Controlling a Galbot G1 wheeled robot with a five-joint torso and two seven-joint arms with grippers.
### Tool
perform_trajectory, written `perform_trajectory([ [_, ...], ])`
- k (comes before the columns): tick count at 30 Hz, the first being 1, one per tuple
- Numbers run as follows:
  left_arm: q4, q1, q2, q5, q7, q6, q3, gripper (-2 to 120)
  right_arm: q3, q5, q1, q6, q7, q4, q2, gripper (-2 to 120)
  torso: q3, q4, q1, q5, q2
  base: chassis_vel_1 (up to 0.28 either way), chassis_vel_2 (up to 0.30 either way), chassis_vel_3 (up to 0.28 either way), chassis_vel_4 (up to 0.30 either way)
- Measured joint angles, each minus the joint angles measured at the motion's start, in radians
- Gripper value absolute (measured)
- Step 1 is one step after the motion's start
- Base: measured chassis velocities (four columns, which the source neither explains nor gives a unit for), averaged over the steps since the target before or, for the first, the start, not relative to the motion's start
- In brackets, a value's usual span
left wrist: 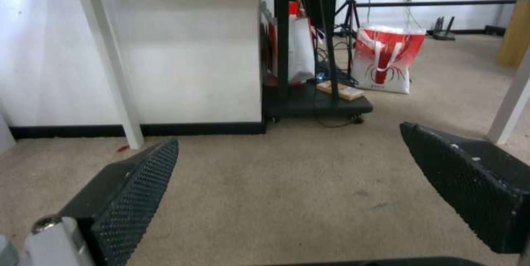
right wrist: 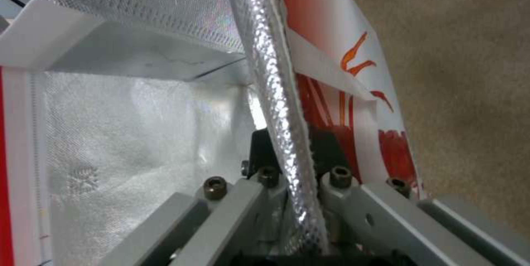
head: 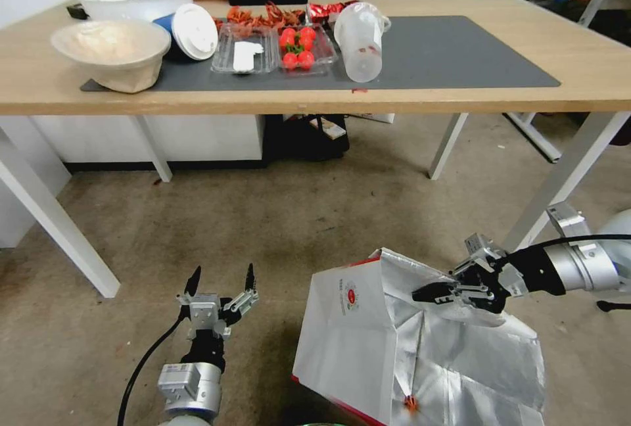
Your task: Pick up the food delivery bag from the floor and place it on the table.
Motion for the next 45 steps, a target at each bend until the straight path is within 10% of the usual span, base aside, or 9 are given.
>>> perform_trajectory([
  [45,0.008,-0.005,-0.008,0.008,-0.006,-0.001,-0.001,100,0.000,-0.003,-0.007,-0.003,0.005,0.005,0.004,0,0.142,0.0000,0.044,0.0001,0.186,0.000,0.000,0.000,0.000],
])
